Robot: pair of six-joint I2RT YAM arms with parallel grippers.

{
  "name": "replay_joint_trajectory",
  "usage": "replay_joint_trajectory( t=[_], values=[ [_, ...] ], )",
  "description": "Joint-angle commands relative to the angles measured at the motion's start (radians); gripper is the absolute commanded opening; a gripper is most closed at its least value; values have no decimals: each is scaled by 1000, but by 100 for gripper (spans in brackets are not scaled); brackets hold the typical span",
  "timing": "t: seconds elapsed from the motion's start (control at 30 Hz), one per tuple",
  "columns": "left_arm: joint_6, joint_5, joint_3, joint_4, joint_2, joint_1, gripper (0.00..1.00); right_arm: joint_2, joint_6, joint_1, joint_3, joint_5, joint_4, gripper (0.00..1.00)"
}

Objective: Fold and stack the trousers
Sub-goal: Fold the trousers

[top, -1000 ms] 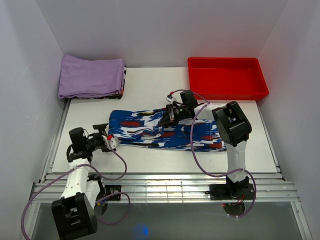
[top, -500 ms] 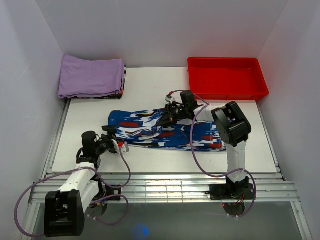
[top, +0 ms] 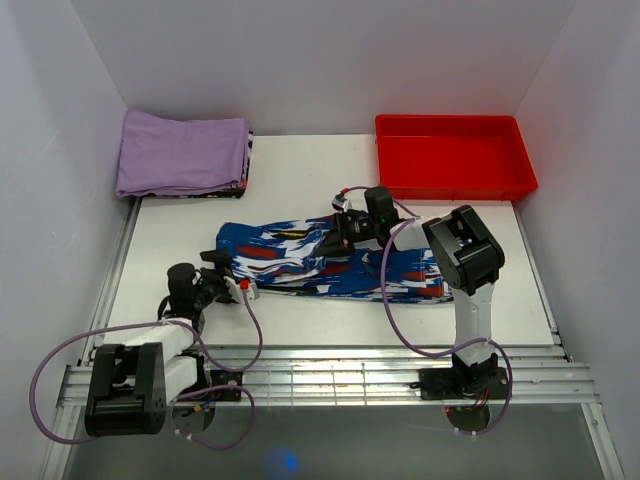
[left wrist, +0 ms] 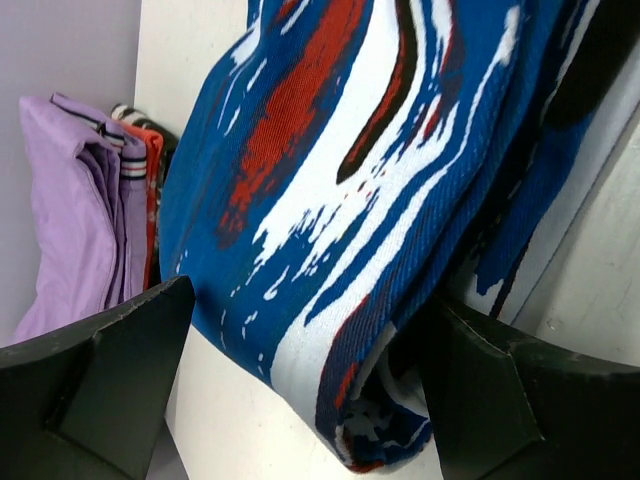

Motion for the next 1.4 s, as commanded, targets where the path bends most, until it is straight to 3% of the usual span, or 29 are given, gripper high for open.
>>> replay_joint_trajectory(
  t=[0.0,0.17,0.27,0.43,0.6,0.8,0.83,0.9,1.07,1.27,1.37],
  values=[
    [-27,-66,-28,160,39,-6,98,-66,68,5,-27,-52,118,8],
    [-96,-164,-6,255,73,-1,98,-83,-29,-9,-24,-34,28,8],
    [-107,-151,8,198,4,28,98,-89,-200,-26,25,8,-169,8],
    [-60,-53,18,-47,-134,56,84,-101,-383,-32,65,94,-357,8],
    [-32,-66,9,-119,-141,65,81,-65,-469,-30,68,123,-373,8],
    [-199,-146,92,-139,-27,68,80,-2,-497,-27,62,114,-361,8],
    [-207,-150,98,-148,-21,68,80,5,-512,-27,65,118,-370,17],
    [-220,-152,98,-155,-19,69,79,23,-526,-27,80,121,-401,22],
    [-259,-163,100,-155,-26,69,77,58,-558,-27,121,154,-454,56],
    [-250,-131,90,-152,-55,69,80,74,-575,-27,143,171,-522,70],
    [-265,-158,126,-199,-35,71,72,60,-601,-27,132,195,-548,79]
  ],
)
